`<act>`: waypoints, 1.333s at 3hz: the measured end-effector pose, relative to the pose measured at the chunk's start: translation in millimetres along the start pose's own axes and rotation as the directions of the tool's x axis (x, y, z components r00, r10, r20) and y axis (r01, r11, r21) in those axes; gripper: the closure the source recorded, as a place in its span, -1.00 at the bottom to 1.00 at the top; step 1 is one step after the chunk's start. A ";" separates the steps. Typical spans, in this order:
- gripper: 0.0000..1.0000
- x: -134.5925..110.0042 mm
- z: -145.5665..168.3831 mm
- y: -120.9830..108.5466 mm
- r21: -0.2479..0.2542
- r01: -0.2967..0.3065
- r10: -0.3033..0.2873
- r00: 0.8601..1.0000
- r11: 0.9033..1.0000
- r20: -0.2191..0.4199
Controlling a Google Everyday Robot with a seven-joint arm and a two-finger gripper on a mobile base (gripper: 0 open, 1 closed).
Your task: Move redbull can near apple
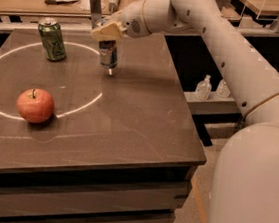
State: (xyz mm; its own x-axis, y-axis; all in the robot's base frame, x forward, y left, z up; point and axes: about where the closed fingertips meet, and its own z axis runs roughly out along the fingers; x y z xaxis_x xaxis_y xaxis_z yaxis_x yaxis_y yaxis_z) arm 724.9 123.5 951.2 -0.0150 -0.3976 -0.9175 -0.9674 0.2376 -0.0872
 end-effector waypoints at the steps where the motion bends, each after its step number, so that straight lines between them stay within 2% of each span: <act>1: 1.00 -33.2 30.0 60.3 -0.138 0.058 -0.056 0.998 0.989 0.018; 2: 1.00 -58.5 39.6 120.0 -0.247 0.075 -0.060 0.996 0.966 0.067; 3: 0.95 -54.2 41.6 160.1 -0.303 0.058 -0.035 0.996 0.951 0.080; 4: 0.53 -45.5 43.1 180.9 -0.319 0.094 -0.070 0.994 0.943 0.086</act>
Offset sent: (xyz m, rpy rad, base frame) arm -0.1469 0.1072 0.0427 0.0779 0.0385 0.3512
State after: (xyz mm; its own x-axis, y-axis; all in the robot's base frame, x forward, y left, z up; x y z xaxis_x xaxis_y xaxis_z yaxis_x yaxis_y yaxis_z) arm 561.5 222.8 960.4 0.0749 -0.3357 -0.9390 -0.9943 -0.0964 -0.0448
